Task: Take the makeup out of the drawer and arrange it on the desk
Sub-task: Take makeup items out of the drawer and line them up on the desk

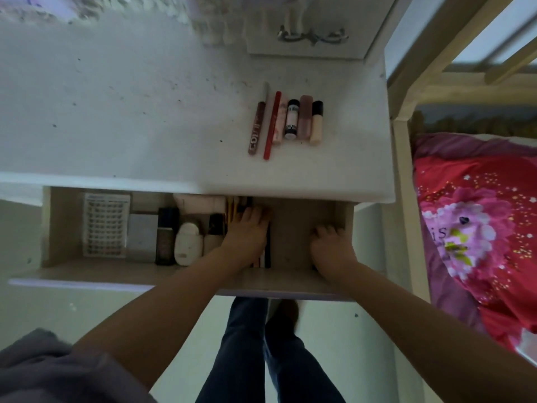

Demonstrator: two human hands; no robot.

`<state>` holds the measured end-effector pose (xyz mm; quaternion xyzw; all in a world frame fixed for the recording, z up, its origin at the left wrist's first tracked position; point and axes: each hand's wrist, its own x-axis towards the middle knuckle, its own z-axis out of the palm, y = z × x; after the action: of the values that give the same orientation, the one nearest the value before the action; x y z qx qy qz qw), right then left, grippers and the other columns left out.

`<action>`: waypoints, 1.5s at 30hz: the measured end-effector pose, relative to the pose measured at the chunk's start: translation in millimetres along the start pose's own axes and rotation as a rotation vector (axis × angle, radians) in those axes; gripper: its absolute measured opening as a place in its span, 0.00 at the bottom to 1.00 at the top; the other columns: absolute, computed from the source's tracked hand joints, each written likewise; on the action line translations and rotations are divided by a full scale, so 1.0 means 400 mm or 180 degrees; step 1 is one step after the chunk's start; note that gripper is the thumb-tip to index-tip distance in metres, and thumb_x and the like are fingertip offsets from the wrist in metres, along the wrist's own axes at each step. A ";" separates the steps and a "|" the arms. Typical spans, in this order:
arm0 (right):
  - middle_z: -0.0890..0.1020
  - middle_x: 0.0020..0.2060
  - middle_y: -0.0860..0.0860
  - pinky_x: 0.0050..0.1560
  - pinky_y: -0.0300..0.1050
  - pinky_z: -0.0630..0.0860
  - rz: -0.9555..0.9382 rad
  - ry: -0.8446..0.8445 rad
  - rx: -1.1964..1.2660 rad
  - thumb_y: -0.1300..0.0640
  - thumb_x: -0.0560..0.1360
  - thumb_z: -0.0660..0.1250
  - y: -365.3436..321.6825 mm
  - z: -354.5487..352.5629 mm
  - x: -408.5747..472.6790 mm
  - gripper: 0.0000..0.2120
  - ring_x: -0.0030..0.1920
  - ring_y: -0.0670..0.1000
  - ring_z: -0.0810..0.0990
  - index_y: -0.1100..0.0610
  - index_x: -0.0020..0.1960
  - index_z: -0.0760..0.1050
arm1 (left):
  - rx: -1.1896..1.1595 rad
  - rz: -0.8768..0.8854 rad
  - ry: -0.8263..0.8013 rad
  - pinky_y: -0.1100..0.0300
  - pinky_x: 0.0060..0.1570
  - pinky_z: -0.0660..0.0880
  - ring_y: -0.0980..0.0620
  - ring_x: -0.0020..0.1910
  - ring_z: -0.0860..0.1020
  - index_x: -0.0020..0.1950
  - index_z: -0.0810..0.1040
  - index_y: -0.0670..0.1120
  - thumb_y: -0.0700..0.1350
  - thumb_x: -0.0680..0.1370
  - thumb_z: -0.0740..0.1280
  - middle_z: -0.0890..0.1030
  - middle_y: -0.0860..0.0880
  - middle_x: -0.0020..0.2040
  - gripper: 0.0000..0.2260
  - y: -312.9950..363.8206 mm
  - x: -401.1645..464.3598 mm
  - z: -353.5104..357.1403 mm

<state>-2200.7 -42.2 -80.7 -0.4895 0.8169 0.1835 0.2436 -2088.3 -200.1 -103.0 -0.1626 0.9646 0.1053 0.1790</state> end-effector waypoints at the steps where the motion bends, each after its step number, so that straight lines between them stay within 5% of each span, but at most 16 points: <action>1: 0.69 0.64 0.58 0.65 0.51 0.61 -0.0012 -0.0013 -0.0119 0.57 0.74 0.63 -0.002 0.004 0.000 0.19 0.64 0.59 0.67 0.59 0.64 0.72 | 0.0074 0.0002 0.0012 0.49 0.64 0.62 0.42 0.69 0.62 0.73 0.60 0.40 0.41 0.77 0.57 0.62 0.39 0.72 0.24 0.007 0.001 0.009; 7: 0.69 0.64 0.58 0.69 0.51 0.60 -0.0099 -0.0033 -0.0374 0.58 0.75 0.62 0.004 0.022 0.000 0.16 0.65 0.59 0.65 0.60 0.62 0.75 | 0.0253 -0.0179 0.0025 0.45 0.71 0.52 0.44 0.72 0.58 0.75 0.56 0.42 0.42 0.78 0.55 0.58 0.43 0.74 0.24 0.022 0.002 0.038; 11: 0.74 0.60 0.57 0.65 0.51 0.62 -0.0221 0.0213 -0.0203 0.58 0.74 0.64 0.010 0.017 -0.005 0.18 0.62 0.58 0.69 0.60 0.63 0.71 | -0.0006 -0.0301 0.0237 0.43 0.72 0.45 0.45 0.70 0.63 0.71 0.63 0.42 0.41 0.78 0.58 0.64 0.43 0.71 0.21 0.016 0.014 0.020; 14: 0.78 0.55 0.55 0.60 0.50 0.62 -0.0448 0.0519 0.0164 0.56 0.76 0.61 0.021 0.027 -0.020 0.13 0.57 0.57 0.73 0.58 0.59 0.69 | -0.0851 -0.0181 0.0640 0.51 0.69 0.57 0.44 0.63 0.70 0.64 0.73 0.40 0.40 0.78 0.61 0.72 0.41 0.63 0.14 0.016 0.023 -0.003; 16: 0.79 0.54 0.54 0.57 0.48 0.62 -0.0580 0.0599 0.0532 0.53 0.78 0.58 0.022 0.029 -0.038 0.11 0.56 0.56 0.73 0.56 0.58 0.69 | -0.1918 -0.0365 0.0493 0.62 0.55 0.67 0.45 0.56 0.75 0.59 0.77 0.38 0.39 0.78 0.63 0.77 0.40 0.57 0.11 0.024 0.014 -0.035; 18: 0.78 0.52 0.52 0.53 0.46 0.63 -0.0681 0.0687 0.0965 0.52 0.78 0.59 0.021 0.013 -0.059 0.10 0.53 0.54 0.73 0.54 0.56 0.69 | -0.2542 -0.0561 0.0160 0.68 0.46 0.68 0.49 0.50 0.77 0.55 0.79 0.38 0.41 0.78 0.65 0.80 0.41 0.52 0.09 0.030 -0.005 -0.062; 21: 0.77 0.46 0.48 0.46 0.39 0.66 -0.0820 0.0955 0.1889 0.54 0.75 0.64 0.033 -0.070 -0.082 0.07 0.47 0.50 0.75 0.53 0.53 0.71 | -0.2715 -0.0316 0.0094 0.75 0.45 0.68 0.58 0.49 0.77 0.57 0.79 0.44 0.43 0.78 0.65 0.81 0.49 0.52 0.09 0.026 -0.038 -0.121; 24: 0.73 0.42 0.39 0.42 0.26 0.68 -0.0631 0.1327 0.2752 0.56 0.76 0.65 0.080 -0.210 -0.073 0.06 0.41 0.38 0.73 0.48 0.51 0.70 | -0.3158 -0.0051 0.0388 0.73 0.45 0.74 0.65 0.46 0.78 0.55 0.78 0.55 0.43 0.77 0.65 0.80 0.60 0.49 0.10 -0.014 -0.055 -0.248; 28: 0.76 0.38 0.41 0.38 0.25 0.69 -0.0057 0.1825 0.3173 0.55 0.78 0.62 0.178 -0.375 0.021 0.02 0.38 0.38 0.75 0.50 0.49 0.70 | -0.4028 -0.0480 0.1025 0.67 0.39 0.78 0.57 0.38 0.80 0.52 0.80 0.54 0.40 0.78 0.64 0.82 0.55 0.41 0.10 -0.136 0.017 -0.430; 34: 0.76 0.41 0.48 0.30 0.23 0.64 0.0721 0.1618 0.3020 0.54 0.79 0.60 0.248 -0.426 0.202 0.06 0.36 0.42 0.72 0.55 0.52 0.73 | -0.3348 -0.1094 0.1329 0.64 0.35 0.77 0.53 0.32 0.76 0.58 0.80 0.42 0.41 0.78 0.64 0.80 0.47 0.43 0.10 -0.208 0.237 -0.479; 40: 0.76 0.53 0.55 0.48 0.38 0.66 0.0695 0.1752 0.2874 0.57 0.79 0.60 0.219 -0.440 0.257 0.10 0.46 0.48 0.73 0.57 0.58 0.75 | -0.3137 -0.1128 0.1202 0.64 0.37 0.78 0.54 0.33 0.78 0.56 0.80 0.43 0.44 0.78 0.65 0.81 0.46 0.46 0.10 -0.180 0.326 -0.464; 45: 0.74 0.55 0.55 0.42 0.34 0.67 0.0639 0.1685 0.2987 0.57 0.80 0.58 0.219 -0.438 0.234 0.12 0.46 0.48 0.73 0.56 0.62 0.72 | -0.2914 -0.0976 0.1118 0.78 0.29 0.71 0.60 0.34 0.76 0.63 0.76 0.43 0.44 0.79 0.62 0.78 0.50 0.46 0.13 -0.183 0.293 -0.454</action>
<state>-2354.4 -163.3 13.1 -0.2774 0.8872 -0.3077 0.2032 -2222.6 -347.7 7.6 -0.3792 0.8002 0.4605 -0.0619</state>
